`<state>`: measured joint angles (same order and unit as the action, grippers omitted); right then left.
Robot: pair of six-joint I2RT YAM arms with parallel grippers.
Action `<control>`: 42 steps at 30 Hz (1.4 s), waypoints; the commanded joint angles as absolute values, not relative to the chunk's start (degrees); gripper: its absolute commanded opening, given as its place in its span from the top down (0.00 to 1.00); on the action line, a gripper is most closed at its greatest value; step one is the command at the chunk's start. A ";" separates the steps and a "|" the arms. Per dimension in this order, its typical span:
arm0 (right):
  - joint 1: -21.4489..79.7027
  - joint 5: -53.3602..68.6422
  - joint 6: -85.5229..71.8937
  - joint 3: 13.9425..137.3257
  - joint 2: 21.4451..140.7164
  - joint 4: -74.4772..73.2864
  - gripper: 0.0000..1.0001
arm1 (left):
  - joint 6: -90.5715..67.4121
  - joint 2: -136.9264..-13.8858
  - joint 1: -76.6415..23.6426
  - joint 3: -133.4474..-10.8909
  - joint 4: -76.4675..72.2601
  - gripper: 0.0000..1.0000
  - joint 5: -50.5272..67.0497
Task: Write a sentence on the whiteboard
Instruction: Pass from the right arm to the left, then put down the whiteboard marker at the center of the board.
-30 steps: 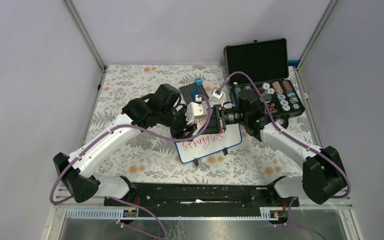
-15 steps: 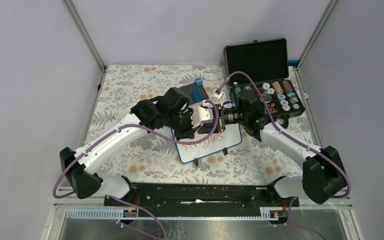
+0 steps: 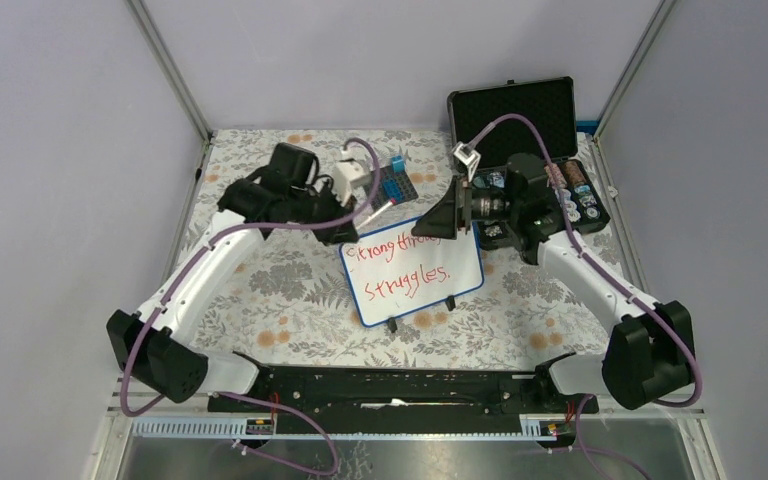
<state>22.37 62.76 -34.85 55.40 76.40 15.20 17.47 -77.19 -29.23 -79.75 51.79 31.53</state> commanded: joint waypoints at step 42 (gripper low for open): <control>0.74 43.33 7.55 57.77 66.92 -27.60 0.00 | 14.90 -92.23 7.16 -54.87 37.81 0.88 12.77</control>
<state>0.69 43.97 6.39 58.19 68.58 -28.01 15.38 -91.48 8.19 -54.70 41.10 16.95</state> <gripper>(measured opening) 0.993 0.124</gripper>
